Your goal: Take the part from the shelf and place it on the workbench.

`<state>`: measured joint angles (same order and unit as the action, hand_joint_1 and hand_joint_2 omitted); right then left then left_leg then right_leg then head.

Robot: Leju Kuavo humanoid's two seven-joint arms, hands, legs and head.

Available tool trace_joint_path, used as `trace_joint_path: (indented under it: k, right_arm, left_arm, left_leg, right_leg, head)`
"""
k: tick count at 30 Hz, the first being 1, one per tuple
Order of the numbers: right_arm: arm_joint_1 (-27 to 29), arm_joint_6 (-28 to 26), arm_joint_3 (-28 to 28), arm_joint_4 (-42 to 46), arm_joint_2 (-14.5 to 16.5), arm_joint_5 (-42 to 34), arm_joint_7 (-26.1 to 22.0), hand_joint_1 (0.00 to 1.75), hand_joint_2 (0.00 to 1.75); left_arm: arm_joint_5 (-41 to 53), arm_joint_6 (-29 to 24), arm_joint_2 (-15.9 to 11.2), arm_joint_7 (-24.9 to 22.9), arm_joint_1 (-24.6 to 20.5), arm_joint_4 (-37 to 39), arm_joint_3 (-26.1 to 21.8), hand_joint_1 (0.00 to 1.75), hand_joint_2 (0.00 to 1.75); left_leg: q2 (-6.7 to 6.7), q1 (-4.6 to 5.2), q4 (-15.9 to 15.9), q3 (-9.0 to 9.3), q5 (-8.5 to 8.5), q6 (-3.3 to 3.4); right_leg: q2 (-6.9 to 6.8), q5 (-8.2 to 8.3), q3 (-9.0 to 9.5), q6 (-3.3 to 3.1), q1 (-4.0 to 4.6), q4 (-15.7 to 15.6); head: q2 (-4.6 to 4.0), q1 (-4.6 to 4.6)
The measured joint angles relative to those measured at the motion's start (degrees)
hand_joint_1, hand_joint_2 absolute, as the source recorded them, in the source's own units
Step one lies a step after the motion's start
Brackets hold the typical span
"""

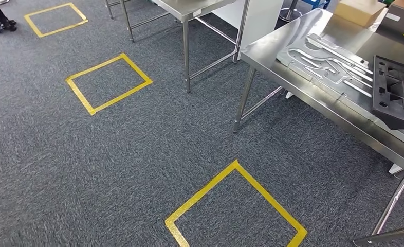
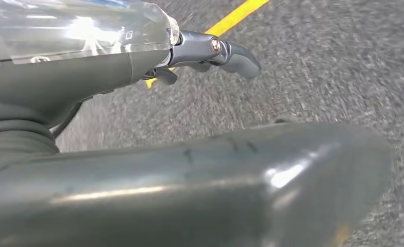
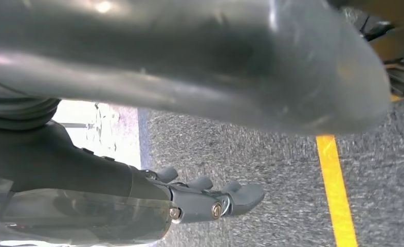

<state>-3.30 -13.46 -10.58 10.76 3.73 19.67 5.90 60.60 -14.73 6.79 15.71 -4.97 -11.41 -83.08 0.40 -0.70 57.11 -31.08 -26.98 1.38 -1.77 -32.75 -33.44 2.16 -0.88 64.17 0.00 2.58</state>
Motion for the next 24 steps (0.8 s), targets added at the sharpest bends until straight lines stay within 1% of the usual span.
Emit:
trace_joint_path:
  k: [1, 2, 3, 4, 5, 6, 7, 8, 9, 10, 11, 12, 13, 14, 15, 16, 17, 18, 19, 20, 21, 22, 23, 24]
  right_arm:
    - [0.04, 0.00, -0.02, -0.07, 0.01, 0.00, 0.03, 0.00, 0.00]
    - [0.12, 0.00, -0.04, -0.16, 0.01, 0.00, 0.05, 0.00, 0.00]
    - [0.19, 0.01, -0.08, -0.25, 0.01, 0.00, 0.10, 0.00, 0.00]
    - [0.24, 0.01, -0.11, -0.31, 0.01, 0.00, 0.15, 0.00, 0.00]
    - [0.27, 0.03, -0.15, -0.35, 0.01, 0.00, 0.25, 0.00, 0.00]
    - [0.27, 0.06, -0.17, -0.38, 0.01, -0.04, 0.42, 0.00, 0.00]
    - [0.30, 0.09, -0.19, -0.44, -0.02, -0.14, 0.64, 0.00, 0.00]
    - [0.31, 0.13, -0.19, -0.51, -0.05, -0.26, 0.88, 0.00, 0.00]
    - [0.32, 0.16, -0.19, -0.58, -0.08, -0.52, 1.10, 0.00, 0.00]
    - [0.29, 0.24, -0.19, -0.64, -0.10, -0.86, 1.26, 0.00, 0.00]
    - [0.22, 0.33, -0.15, -0.66, -0.10, -1.27, 1.37, 0.00, 0.00]
    - [0.20, 0.42, -0.08, -0.67, -0.09, -1.75, 1.47, 0.00, 0.00]
    - [0.23, 0.49, 0.04, -0.68, -0.08, -2.14, 1.54, 0.00, 0.00]
    - [0.31, 0.48, 0.19, -0.68, -0.07, -2.49, 1.60, 0.00, 0.00]
    - [0.44, 0.46, 0.32, -0.69, -0.05, -2.75, 1.64, 0.00, 0.00]
    - [0.57, 0.44, 0.46, -0.70, -0.06, -2.99, 1.66, 0.00, 0.00]
    - [0.66, 0.40, 0.61, -0.72, -0.08, -3.22, 1.70, 0.00, 0.00]
    - [0.73, 0.35, 0.79, -0.74, -0.09, -3.42, 1.75, 0.00, 0.00]
    - [0.76, 0.28, 1.01, -0.76, -0.11, -3.67, 1.82, 0.00, 0.00]
    - [0.77, 0.20, 1.22, -0.77, -0.12, -3.90, 1.90, 0.00, 0.00]
    - [0.77, 0.14, 1.42, -0.78, -0.12, -4.11, 2.02, 0.00, 0.00]
    - [0.77, 0.08, 1.59, -0.78, -0.13, -4.29, 2.17, 0.00, 0.00]
    - [0.78, 0.05, 1.73, -0.78, -0.15, -4.39, 2.35, 0.00, 0.00]
    - [0.77, 0.03, 1.90, -0.78, -0.16, -4.45, 2.52, 0.00, 0.00]
  left_arm:
    - [0.00, -0.01, -0.04, -0.01, -0.05, 0.00, 0.00, 0.00, 0.00]
    - [0.00, 0.00, -0.06, -0.02, -0.08, 0.00, 0.00, 0.00, 0.00]
    - [0.02, 0.03, -0.07, -0.02, -0.05, 0.00, 0.00, 0.00, 0.00]
    - [0.05, 0.08, -0.07, -0.02, -0.01, 0.00, 0.01, 0.00, 0.00]
    - [0.12, 0.20, -0.08, -0.02, 0.01, 0.00, 0.02, 0.00, 0.00]
    - [0.26, 0.49, -0.08, -0.02, 0.01, 0.00, 0.05, 0.00, 0.00]
    - [0.46, 0.92, -0.08, -0.02, -0.03, 0.00, 0.14, 0.00, 0.00]
    - [0.72, 1.44, -0.11, -0.03, -0.10, 0.00, 0.27, 0.00, 0.00]
    - [1.07, 2.13, -0.17, -0.04, -0.14, 0.00, 0.47, 0.00, 0.00]
    - [1.43, 2.81, -0.30, -0.05, -0.13, 0.00, 0.69, 0.00, 0.00]
    - [1.86, 3.56, -0.51, -0.06, -0.06, 0.00, 0.97, 0.00, 0.00]
    - [2.31, 4.35, -0.80, -0.05, 0.05, -0.01, 1.28, 0.00, 0.00]
    - [2.75, 5.07, -1.08, -0.02, 0.15, -0.01, 1.59, 0.00, 0.00]
    - [3.14, 5.70, -1.33, 0.05, 0.18, -0.02, 1.93, 0.00, 0.00]
    - [3.42, 6.16, -1.51, 0.16, 0.16, -0.02, 2.25, 0.00, 0.00]
    - [3.65, 6.57, -1.61, 0.32, 0.12, -0.02, 2.56, 0.00, 0.00]
    - [3.84, 6.89, -1.73, 0.51, 0.09, -0.02, 2.85, 0.00, 0.00]
    - [4.02, 7.17, -1.85, 0.70, 0.11, -0.02, 3.10, 0.00, 0.00]
    - [4.25, 7.48, -1.96, 0.91, 0.17, -0.02, 3.32, 0.00, 0.00]
    - [4.45, 7.78, -2.11, 1.10, 0.25, -0.02, 3.55, 0.00, 0.00]
    - [4.62, 8.04, -2.26, 1.25, 0.31, -0.02, 3.79, 0.00, 0.00]
    - [4.79, 8.30, -2.37, 1.37, 0.28, -0.02, 4.04, 0.00, 0.00]
    - [4.96, 8.52, -2.49, 1.43, 0.22, -0.02, 4.29, 0.00, 0.00]
    - [5.11, 8.72, -2.53, 1.45, 0.17, -0.02, 4.52, 0.00, 0.00]
  left_leg:
    - [-0.53, 0.08, 0.01, -0.29, 0.17, 0.19]
    - [-1.12, 0.20, 0.03, -0.51, 0.31, 0.30]
    - [-1.79, 0.31, 0.05, -0.65, 0.42, 0.33]
    - [-2.48, 0.39, 0.06, -0.69, 0.49, 0.31]
    - [-3.21, 0.47, 0.08, -0.65, 0.55, 0.27]
    - [-3.91, 0.52, 0.10, -0.61, 0.60, 0.21]
    - [-4.55, 0.65, 0.18, -0.63, 0.63, 0.08]
    - [-5.15, 0.69, 0.27, -0.77, 0.68, -0.12]
    - [-5.68, 0.63, 0.33, -1.00, 0.77, -0.39]
    - [-6.23, 0.53, 0.34, -1.23, 0.91, -0.75]
    - [-6.82, 0.36, 0.24, -1.43, 1.08, -1.15]
    - [-6.97, 0.29, 0.36, -1.58, 1.07, -1.48]
    - [-6.37, 0.35, 1.05, -1.91, 0.56, -1.75]
    - [-5.22, 0.44, 2.86, -2.74, -0.66, -1.95]
    - [-3.67, 0.45, 5.93, -4.09, -2.50, -2.10]
    - [-2.32, 0.40, 9.78, -5.85, -4.58, -2.28]
    - [-1.56, 0.25, 13.62, -7.58, -6.29, -2.49]
    - [-1.12, 0.10, 16.12, -8.63, -7.06, -2.68]
    - [-0.87, -0.06, 16.56, -8.66, -6.74, -2.86]
    - [-0.59, -0.21, 14.66, -7.49, -5.40, -3.01]
    - [0.02, -0.34, 10.79, -5.28, -3.45, -3.11]
    - [1.06, -0.30, 6.55, -2.99, -2.01, -3.12]
    - [1.76, -0.22, 3.15, -1.16, -0.93, -2.90]
    - [2.25, -0.10, 1.14, -0.14, -0.52, -2.59]
  right_leg:
    - [0.92, -2.18, -1.88, 0.03, 0.02, 4.15]
    - [1.33, -3.66, -3.56, 0.01, 0.04, 7.88]
    - [1.47, -4.01, -4.51, -0.08, 0.08, 9.99]
    - [1.57, -3.08, -4.30, -0.26, 0.11, 9.69]
    - [1.85, -1.18, -3.02, -0.53, 0.15, 7.10]
    - [2.71, 1.12, -1.03, -0.94, 0.20, 3.02]
    - [3.99, 2.86, 0.90, -1.40, 0.22, -1.08]
    - [5.07, 3.94, 2.32, -1.75, 0.26, -4.27]
    - [5.82, 4.31, 3.06, -2.00, 0.34, -6.09]
    - [5.87, 4.16, 3.21, -2.15, 0.45, -6.66]
    - [5.32, 4.27, 3.27, -2.27, 0.53, -6.95]
    - [4.62, 4.49, 3.44, -2.50, 0.49, -7.32]
    - [3.95, 4.75, 3.67, -2.81, 0.37, -7.81]
    - [3.17, 4.97, 3.87, -3.12, 0.24, -8.29]
    - [2.36, 5.08, 4.02, -3.34, 0.18, -8.56]
    - [1.66, 5.07, 4.04, -3.51, 0.25, -8.63]
    - [0.85, 5.02, 4.01, -3.55, 0.34, -8.57]
    - [0.10, 4.95, 4.00, -3.51, 0.39, -8.50]
    - [-0.59, 4.87, 4.00, -3.43, 0.40, -8.42]
    - [-1.24, 4.74, 4.03, -3.29, 0.37, -8.30]
    - [-1.83, 4.56, 4.09, -3.07, 0.31, -8.12]
    - [-2.36, 4.31, 4.14, -2.76, 0.38, -7.85]
    - [-2.83, 4.06, 4.17, -2.42, 0.47, -7.58]
    - [-3.23, 3.88, 4.20, -2.08, 0.57, -7.37]
  head:
    - [0.00, 0.01]
    - [0.00, 0.01]
    - [0.00, 0.01]
    - [0.00, 0.01]
    - [0.00, 0.01]
    - [0.00, 0.00]
    - [0.00, 0.00]
    - [0.00, 0.00]
    - [0.00, -0.01]
    - [0.00, 0.00]
    - [0.00, 0.01]
    - [0.00, 0.01]
    - [0.00, 0.02]
    - [0.00, 0.03]
    - [0.00, 0.03]
    - [0.00, 0.05]
    - [0.00, 0.04]
    - [0.00, 0.04]
    - [0.00, 0.04]
    - [0.00, 0.04]
    - [0.00, 0.04]
    - [0.00, 0.04]
    - [0.00, 0.03]
    - [0.00, 0.02]
